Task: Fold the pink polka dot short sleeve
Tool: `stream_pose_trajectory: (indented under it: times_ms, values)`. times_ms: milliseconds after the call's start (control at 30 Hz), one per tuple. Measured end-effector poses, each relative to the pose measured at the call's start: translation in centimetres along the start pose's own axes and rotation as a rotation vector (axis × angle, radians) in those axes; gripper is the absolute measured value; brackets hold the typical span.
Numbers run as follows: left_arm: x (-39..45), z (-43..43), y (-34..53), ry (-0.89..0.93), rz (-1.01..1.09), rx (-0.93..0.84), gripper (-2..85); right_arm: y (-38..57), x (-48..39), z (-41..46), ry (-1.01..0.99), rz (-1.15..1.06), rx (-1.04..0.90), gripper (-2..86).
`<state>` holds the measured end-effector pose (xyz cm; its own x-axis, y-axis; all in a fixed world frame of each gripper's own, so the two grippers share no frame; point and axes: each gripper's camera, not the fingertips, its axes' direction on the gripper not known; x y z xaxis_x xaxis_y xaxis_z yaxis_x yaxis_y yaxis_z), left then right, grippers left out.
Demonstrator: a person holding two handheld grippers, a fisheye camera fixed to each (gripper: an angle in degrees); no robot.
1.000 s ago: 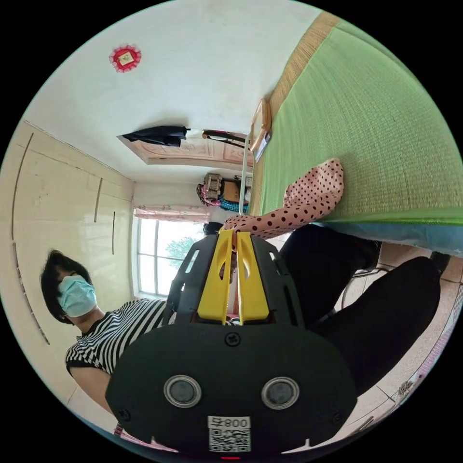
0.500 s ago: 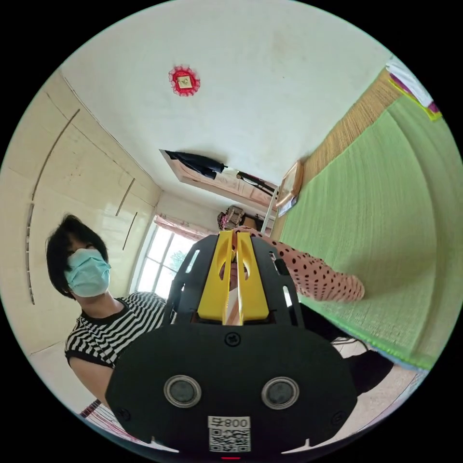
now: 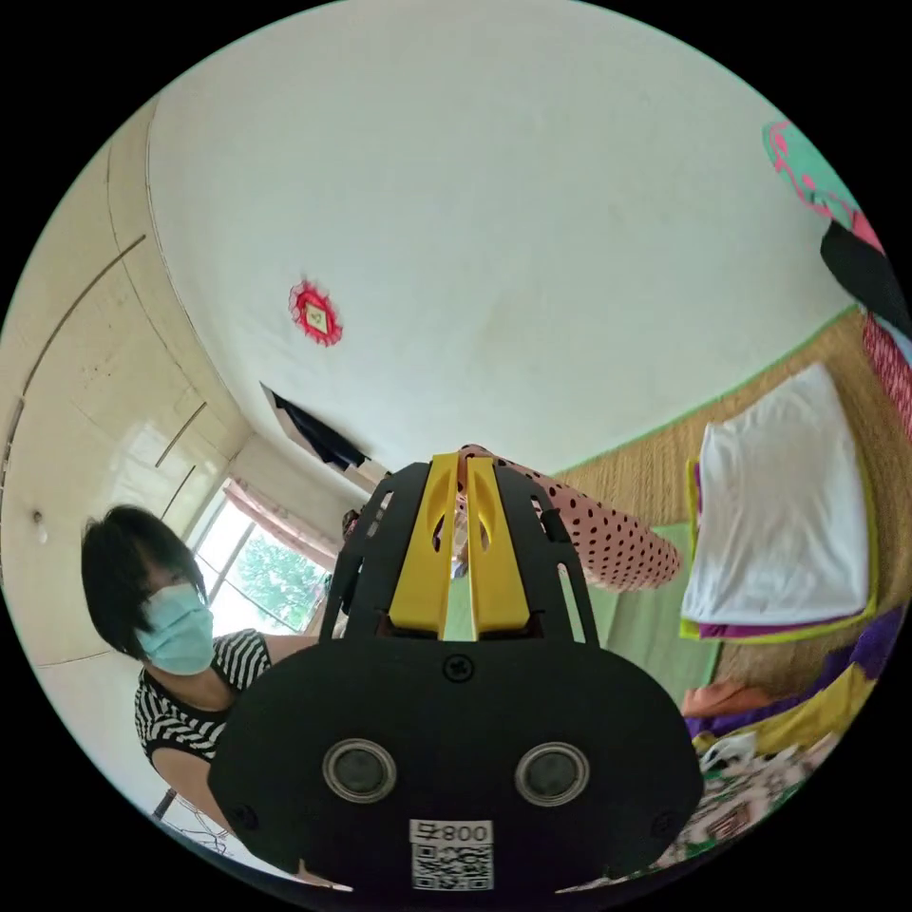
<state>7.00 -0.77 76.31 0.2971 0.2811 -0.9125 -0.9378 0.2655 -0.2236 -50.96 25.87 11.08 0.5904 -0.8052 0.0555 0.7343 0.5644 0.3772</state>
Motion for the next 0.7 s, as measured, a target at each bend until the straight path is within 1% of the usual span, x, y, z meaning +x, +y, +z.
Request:
stream_pose_trajectory:
  times_ms: [67,100,167,200,233,267,300,367,400,433,467,533,700]
  values:
    - [-4.9,3.4,-4.6,-0.031,0.051,-0.015,3.0,-5.1,-0.9,-0.9,0.04,-0.029,0.016,1.2]
    - [-6.4,4.1,-5.4,-0.043,0.061,-0.024,3.0,-7.9,-1.2,-1.4,0.091,-0.026,0.01,1.2]
    - [-13.2,6.8,-7.5,-0.107,0.083,-0.072,3.0,-10.9,-1.1,-2.1,0.202,-0.021,-0.009,1.2]
    - [-15.3,7.4,-7.6,-0.117,0.077,-0.086,3.0,-12.2,-0.5,-2.2,0.289,-0.005,-0.046,1.2]
    - [-20.0,8.6,-7.4,-0.137,0.061,-0.13,3.0,-12.8,0.7,-2.3,0.367,0.03,-0.082,1.2]
    - [-25.1,9.3,-6.7,-0.165,0.026,-0.166,3.0,-12.8,1.6,-2.4,0.399,0.051,-0.097,1.2]
    - [-27.9,9.6,-6.1,-0.179,-0.005,-0.178,3.0,-12.6,3.8,-2.4,0.453,0.104,-0.141,1.2]
    - [-39.2,9.9,-2.9,-0.237,-0.164,-0.25,3.0,-11.4,7.9,-2.5,0.519,0.215,-0.204,1.1]
    - [-41.8,9.8,-1.9,-0.249,-0.205,-0.263,3.0,-10.4,10.6,-2.6,0.544,0.296,-0.238,1.1]
    - [-46.4,9.4,-0.1,-0.274,-0.283,-0.285,3.1,-9.4,13.0,-2.5,0.568,0.374,-0.268,1.0]
    - [-49.9,8.9,1.2,-0.278,-0.318,-0.298,3.1,-9.0,13.8,-2.4,0.583,0.402,-0.284,1.0]
    - [-53.8,8.1,2.4,-0.276,-0.339,-0.31,3.1,-8.3,15.7,-1.3,0.65,0.455,-0.356,0.9]
    - [-60.5,6.6,3.0,-0.317,-0.32,-0.352,3.1,-9.7,15.1,1.5,0.72,0.434,-0.457,0.9]
